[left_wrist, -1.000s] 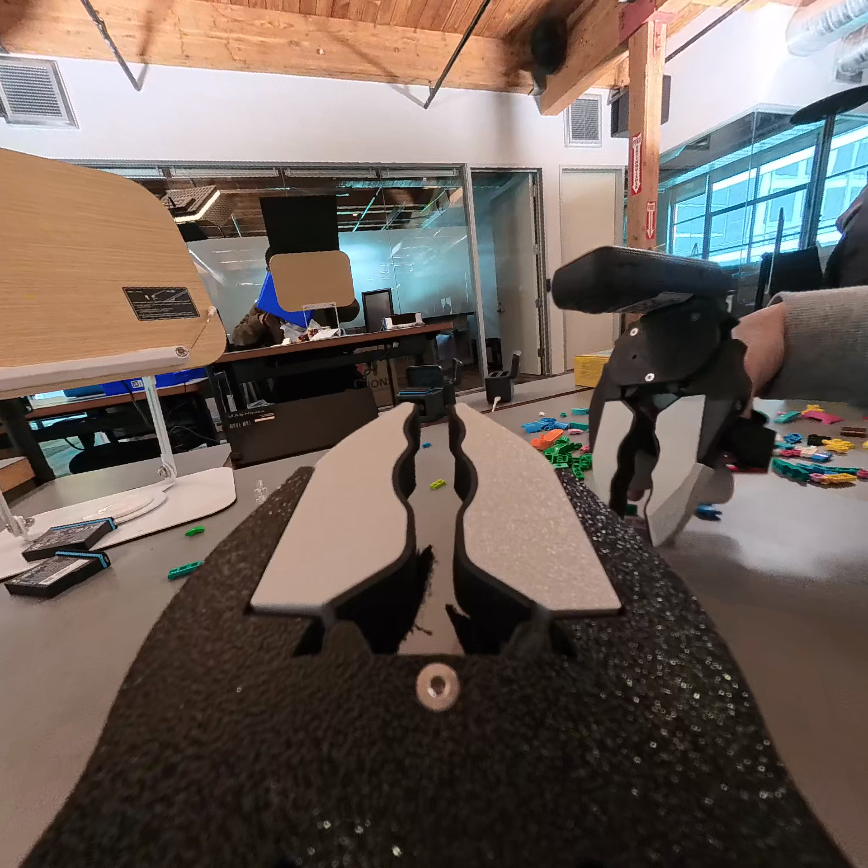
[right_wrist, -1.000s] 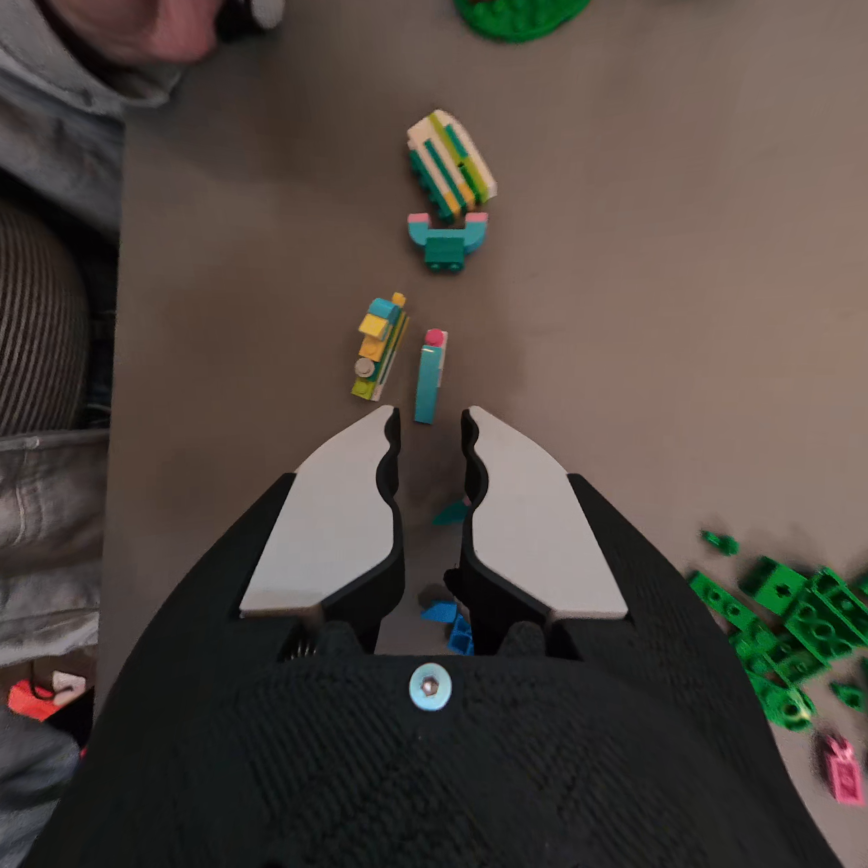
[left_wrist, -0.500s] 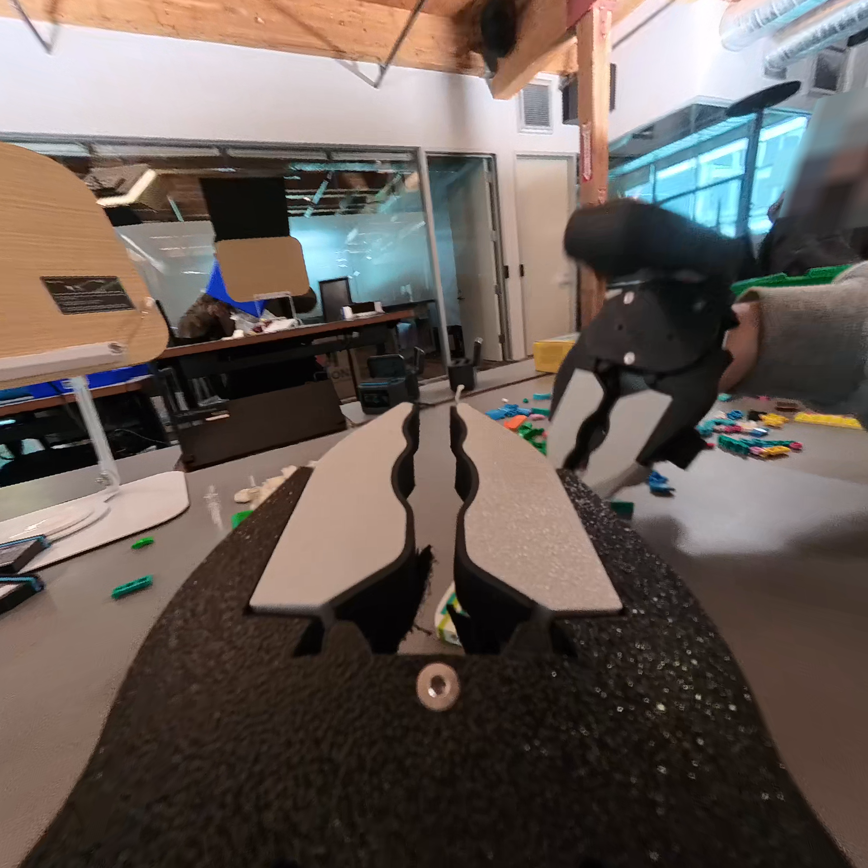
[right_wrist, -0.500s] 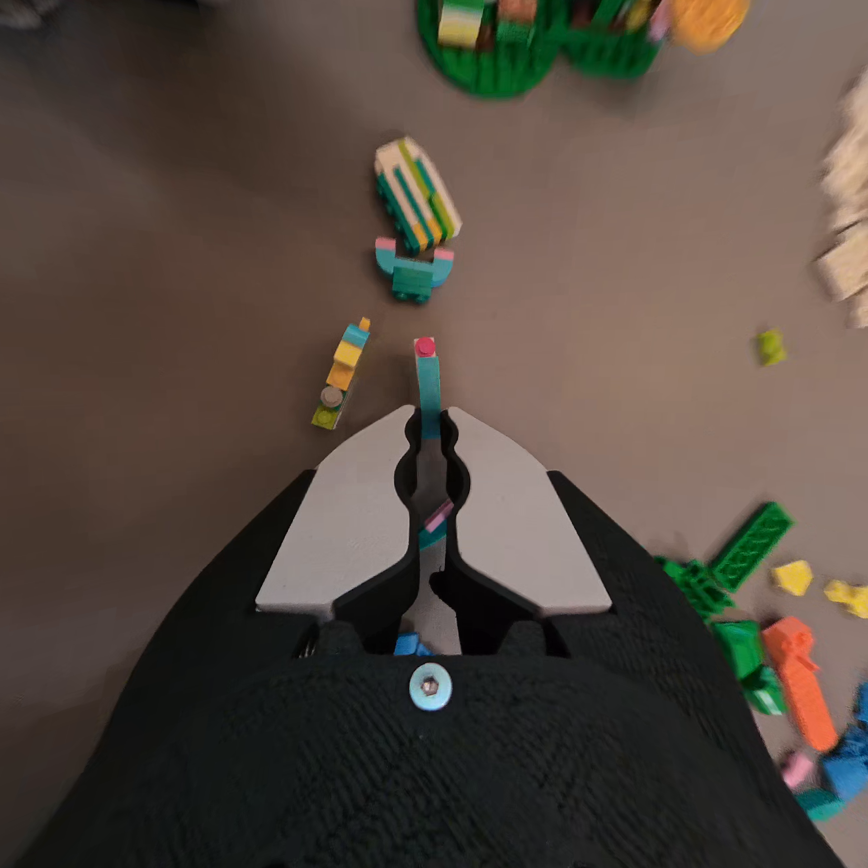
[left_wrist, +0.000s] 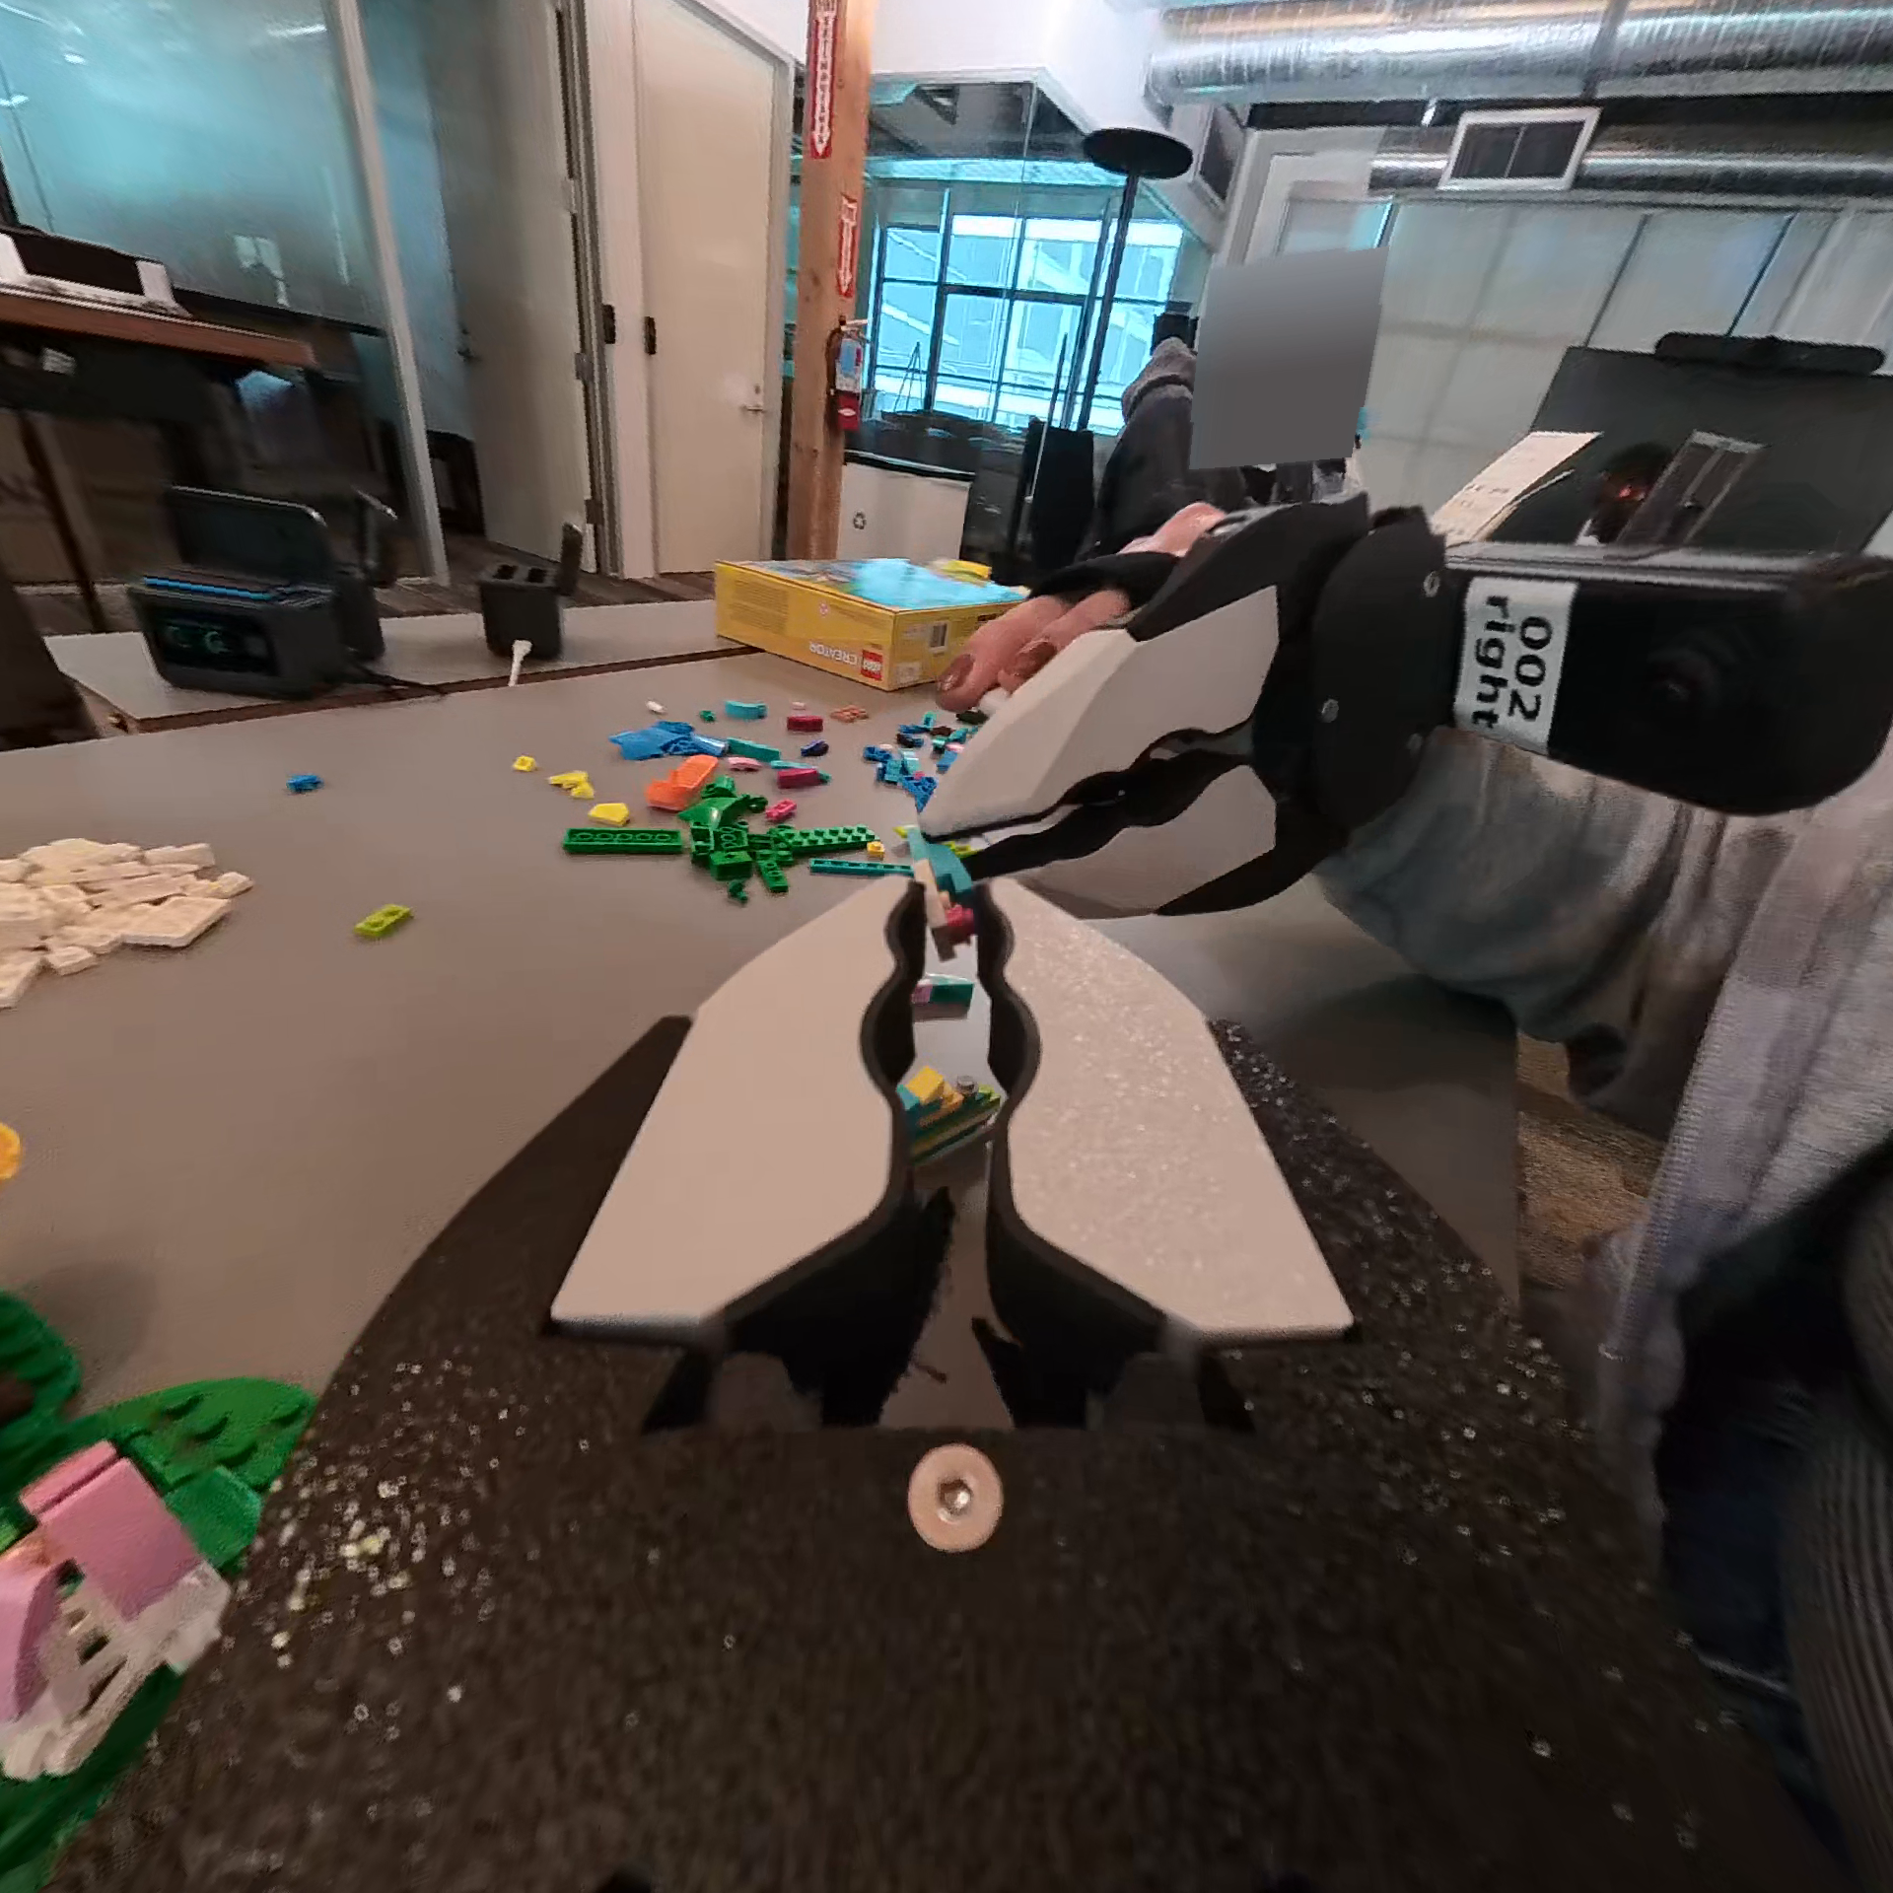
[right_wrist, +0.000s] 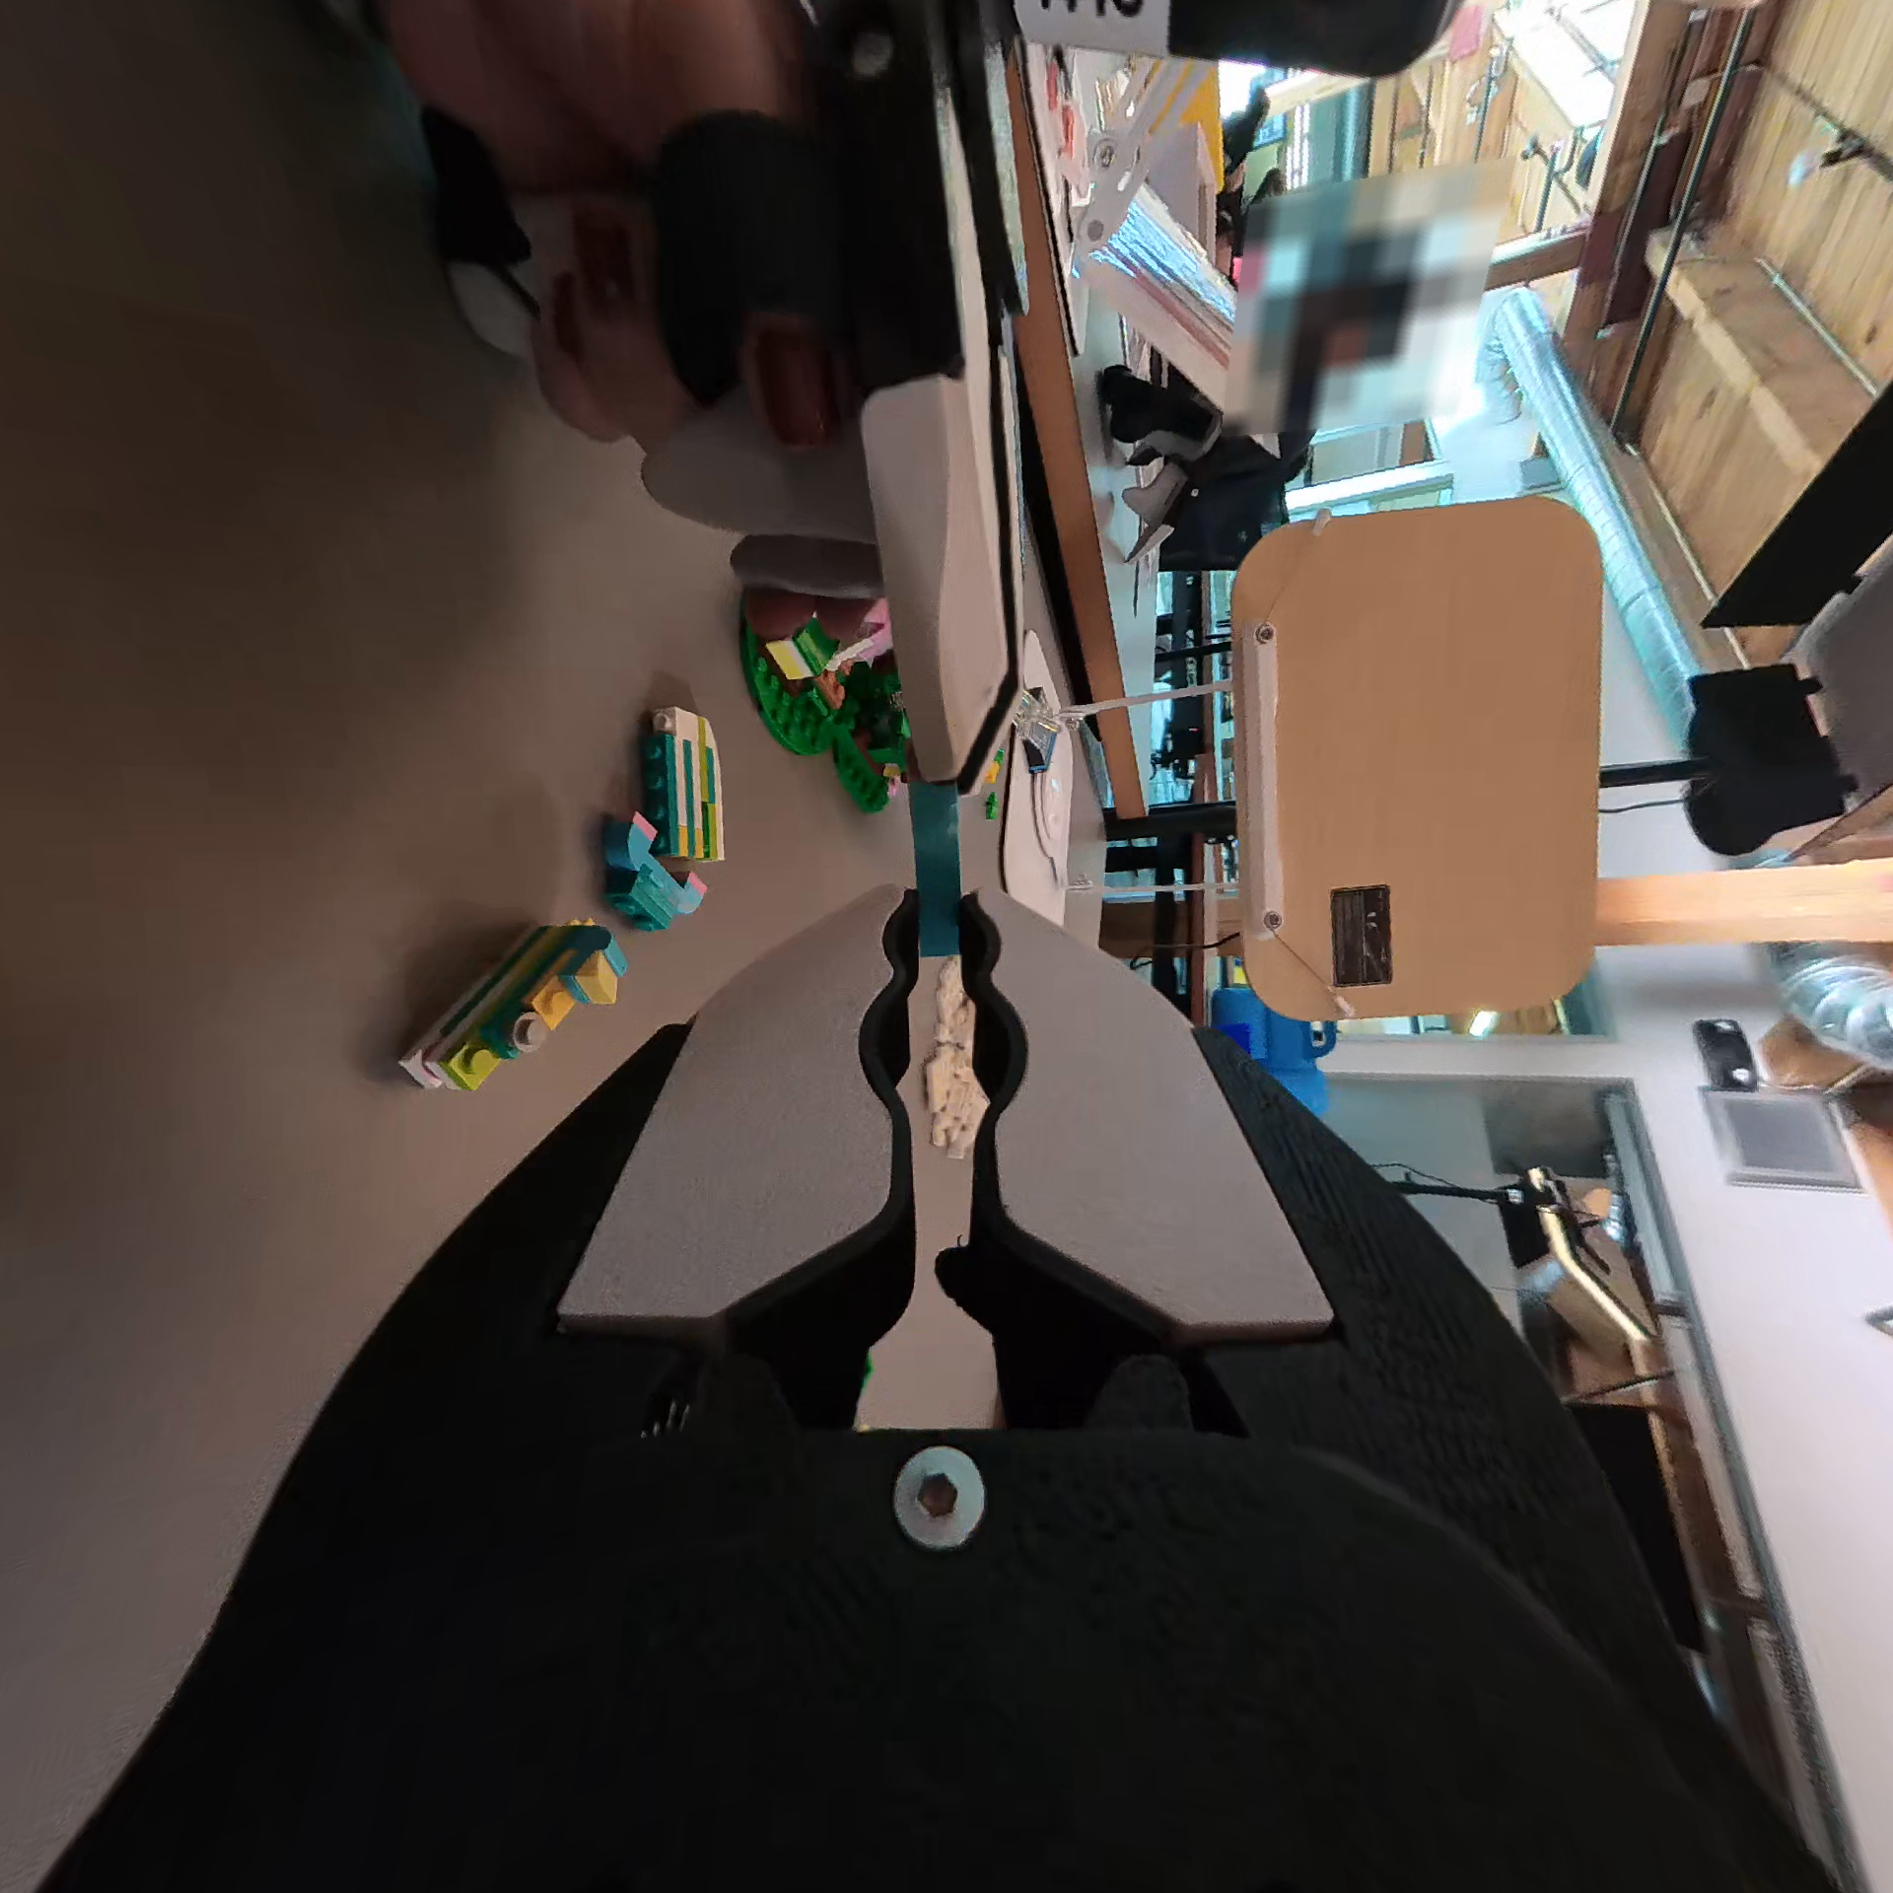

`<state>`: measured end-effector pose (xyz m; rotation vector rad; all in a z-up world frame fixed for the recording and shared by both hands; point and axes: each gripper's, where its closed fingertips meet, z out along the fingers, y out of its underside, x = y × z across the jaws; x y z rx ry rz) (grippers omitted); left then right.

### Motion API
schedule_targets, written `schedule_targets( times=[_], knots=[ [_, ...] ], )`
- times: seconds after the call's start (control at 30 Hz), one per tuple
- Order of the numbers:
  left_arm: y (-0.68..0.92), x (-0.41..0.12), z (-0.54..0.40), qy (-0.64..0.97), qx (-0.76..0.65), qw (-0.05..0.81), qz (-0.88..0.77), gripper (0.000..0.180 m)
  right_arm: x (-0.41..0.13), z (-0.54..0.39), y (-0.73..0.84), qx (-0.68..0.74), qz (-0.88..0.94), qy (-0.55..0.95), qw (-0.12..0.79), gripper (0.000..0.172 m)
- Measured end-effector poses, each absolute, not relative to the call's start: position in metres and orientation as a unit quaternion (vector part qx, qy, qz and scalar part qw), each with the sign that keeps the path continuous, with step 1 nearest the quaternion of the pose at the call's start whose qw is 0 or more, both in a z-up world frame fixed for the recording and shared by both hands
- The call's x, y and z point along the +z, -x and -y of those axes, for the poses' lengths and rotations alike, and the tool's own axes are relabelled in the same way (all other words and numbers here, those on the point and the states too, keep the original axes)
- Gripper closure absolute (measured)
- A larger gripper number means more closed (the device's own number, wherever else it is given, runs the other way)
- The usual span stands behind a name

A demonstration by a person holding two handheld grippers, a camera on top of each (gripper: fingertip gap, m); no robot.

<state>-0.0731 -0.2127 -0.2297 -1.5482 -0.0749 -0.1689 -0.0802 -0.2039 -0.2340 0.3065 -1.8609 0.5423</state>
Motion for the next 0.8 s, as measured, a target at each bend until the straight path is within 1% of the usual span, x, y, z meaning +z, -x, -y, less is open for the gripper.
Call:
schedule_targets(
  times=[0.17, 0.2, 0.27, 0.3, 0.33, 0.4, 0.43, 0.53, 0.57, 0.63, 0.7, 0.73, 0.8],
  knots=[
    [0.078, -0.233, 0.213, 0.708, -0.085, 0.699, 0.05, 0.173, -0.235, 0.204, 0.084, 0.215, 0.779, -0.12, 0.577, 0.165],
    [0.078, -0.233, 0.212, 0.709, -0.093, 0.697, 0.055, 0.173, -0.235, 0.206, 0.084, 0.214, 0.774, -0.122, 0.584, 0.164],
    [0.077, -0.235, 0.211, 0.712, -0.107, 0.691, 0.06, 0.173, -0.238, 0.213, 0.083, 0.209, 0.77, -0.133, 0.589, 0.154],
    [0.075, -0.236, 0.211, 0.713, -0.111, 0.69, 0.059, 0.173, -0.239, 0.216, 0.083, 0.201, 0.766, -0.137, 0.594, 0.155],
    [0.076, -0.236, 0.211, 0.714, -0.108, 0.689, 0.06, 0.173, -0.239, 0.217, 0.084, 0.19, 0.763, -0.142, 0.601, 0.165],
    [0.076, -0.237, 0.212, 0.718, -0.098, 0.687, 0.047, 0.173, -0.24, 0.218, 0.085, 0.187, 0.765, -0.136, 0.602, 0.165],
    [0.074, -0.234, 0.214, 0.714, -0.098, 0.692, 0.036, 0.173, -0.239, 0.219, 0.083, 0.212, 0.769, -0.119, 0.591, 0.165],
    [0.065, -0.221, 0.218, 0.69, -0.126, 0.712, 0.008, 0.172, -0.228, 0.223, 0.074, 0.35, 0.774, -0.052, 0.525, 0.165],
    [0.059, -0.216, 0.22, 0.675, -0.157, 0.721, -0.001, 0.172, -0.224, 0.226, 0.069, 0.394, 0.77, -0.039, 0.5, 0.165],
    [0.049, -0.199, 0.229, 0.623, -0.24, 0.745, -0.013, 0.18, -0.214, 0.231, 0.058, 0.479, 0.759, -0.014, 0.441, 0.165],
    [0.052, -0.198, 0.233, 0.615, -0.252, 0.747, -0.008, 0.18, -0.199, 0.226, 0.054, 0.55, 0.731, 0.021, 0.403, 0.165],
    [0.055, -0.201, 0.233, 0.623, -0.237, 0.746, -0.006, 0.18, -0.191, 0.22, 0.053, 0.581, 0.713, 0.04, 0.389, 0.165],
    [0.059, -0.199, 0.232, 0.621, -0.229, 0.749, 0.009, 0.18, -0.185, 0.209, 0.056, 0.586, 0.702, 0.055, 0.401, 0.166]
  ],
)
